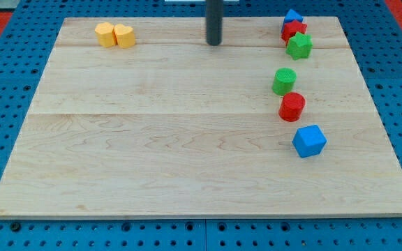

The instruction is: Point at blue triangle

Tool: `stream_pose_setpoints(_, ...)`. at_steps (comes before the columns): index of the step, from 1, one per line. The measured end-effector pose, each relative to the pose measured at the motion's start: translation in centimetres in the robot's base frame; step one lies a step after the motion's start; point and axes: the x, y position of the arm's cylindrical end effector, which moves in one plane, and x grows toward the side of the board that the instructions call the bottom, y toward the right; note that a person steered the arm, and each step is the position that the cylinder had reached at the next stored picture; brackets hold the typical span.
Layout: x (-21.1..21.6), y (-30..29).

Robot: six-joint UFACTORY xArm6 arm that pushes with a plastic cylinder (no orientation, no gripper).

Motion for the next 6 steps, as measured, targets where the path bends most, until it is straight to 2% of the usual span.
stream_pose_setpoints(1, 2.2, 3.6)
stream_pose_setpoints(2, 6.3, 4.1)
stream_pose_setpoints(3, 8.0, 9.1)
stream_pose_setpoints(4, 8.0, 17.1)
stream_pose_setpoints(5, 6.7, 22.1)
stream_pose_setpoints(6, 1.5, 23.5)
